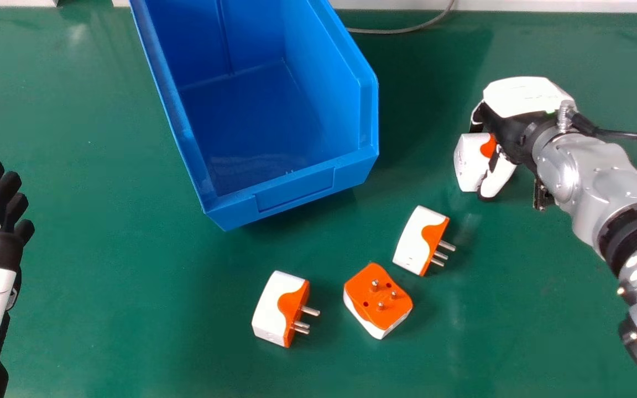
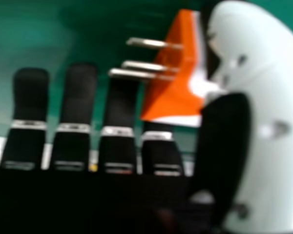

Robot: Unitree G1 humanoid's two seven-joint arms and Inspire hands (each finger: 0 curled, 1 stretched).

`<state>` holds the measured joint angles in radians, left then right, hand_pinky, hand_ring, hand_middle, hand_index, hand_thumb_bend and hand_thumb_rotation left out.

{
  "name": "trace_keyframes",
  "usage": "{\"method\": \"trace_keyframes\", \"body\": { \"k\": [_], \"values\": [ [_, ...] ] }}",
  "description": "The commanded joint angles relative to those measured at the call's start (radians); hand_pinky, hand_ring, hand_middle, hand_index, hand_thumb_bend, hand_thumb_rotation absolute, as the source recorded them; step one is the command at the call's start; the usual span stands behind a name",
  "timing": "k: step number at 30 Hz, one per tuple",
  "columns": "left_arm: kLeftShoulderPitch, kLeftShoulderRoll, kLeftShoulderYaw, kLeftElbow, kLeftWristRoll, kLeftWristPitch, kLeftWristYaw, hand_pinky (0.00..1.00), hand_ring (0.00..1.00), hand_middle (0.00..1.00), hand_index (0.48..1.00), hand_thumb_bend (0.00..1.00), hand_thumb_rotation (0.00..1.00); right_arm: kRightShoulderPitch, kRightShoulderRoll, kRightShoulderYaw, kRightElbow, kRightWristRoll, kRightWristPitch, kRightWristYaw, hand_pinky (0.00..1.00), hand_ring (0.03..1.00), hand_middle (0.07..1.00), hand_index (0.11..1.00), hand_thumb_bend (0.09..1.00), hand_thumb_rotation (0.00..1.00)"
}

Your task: Pick all objects and put in blue box

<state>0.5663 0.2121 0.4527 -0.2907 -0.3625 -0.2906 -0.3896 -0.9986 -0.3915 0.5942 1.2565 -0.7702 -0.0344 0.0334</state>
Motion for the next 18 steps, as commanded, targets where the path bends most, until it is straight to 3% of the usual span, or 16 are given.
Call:
{"method": "trace_keyframes", "body": {
  "k": [1,10,18],
  "values": [
    [0.010,0.000,0.007,-0.027,-0.004,-0.002,0.008,1.00,1.00,1.00,1.000,0.83,0.90,-0.015,-0.008,-0.010,-0.004,0.009,0.007,0.008,0.39,0.505,0.506,0.543,0.518,0.02],
    [0.014,-0.004,0.004,-0.031,0.002,-0.007,0.009,1.00,1.00,1.00,0.999,0.83,0.90,0.000,-0.019,-0.018,-0.021,0.025,-0.028,-0.026,0.44,0.563,0.511,0.507,0.512,0.01],
    [0.020,-0.016,-0.003,-0.044,0.009,0.003,0.022,1.00,1.00,0.99,1.000,0.83,0.90,0.001,-0.017,-0.039,-0.017,0.043,-0.027,-0.012,0.43,0.555,0.513,0.487,0.510,0.00]
  ]
}}
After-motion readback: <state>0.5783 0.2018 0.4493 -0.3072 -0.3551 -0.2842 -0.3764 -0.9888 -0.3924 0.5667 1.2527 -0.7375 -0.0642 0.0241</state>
